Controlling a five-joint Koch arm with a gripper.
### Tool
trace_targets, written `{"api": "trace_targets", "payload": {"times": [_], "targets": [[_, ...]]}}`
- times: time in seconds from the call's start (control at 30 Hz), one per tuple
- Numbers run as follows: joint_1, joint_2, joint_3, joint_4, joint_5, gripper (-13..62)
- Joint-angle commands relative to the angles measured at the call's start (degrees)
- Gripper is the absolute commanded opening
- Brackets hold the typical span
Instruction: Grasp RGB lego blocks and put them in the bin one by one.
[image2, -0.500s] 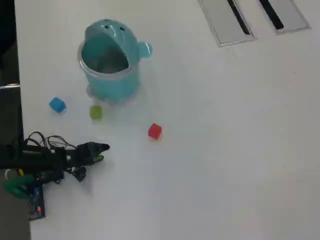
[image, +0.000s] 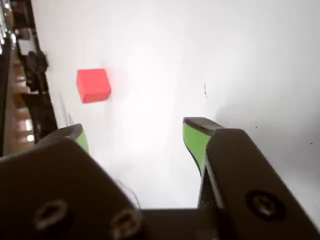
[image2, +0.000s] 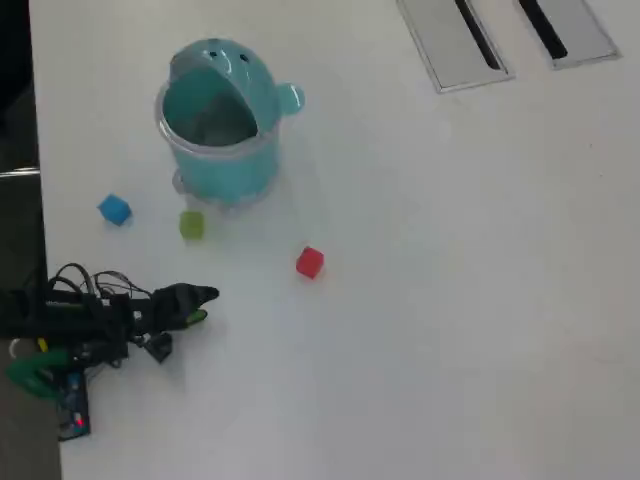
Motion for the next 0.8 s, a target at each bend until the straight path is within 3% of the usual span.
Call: {"api": "trace_targets", "payload": {"times": [0.0,0.77], "targets": [[-0.09,3.69,4.31,-0.62,1.93,34.5],[-0.62,3.78,4.22,-3.78,1.58,34.6]]}}
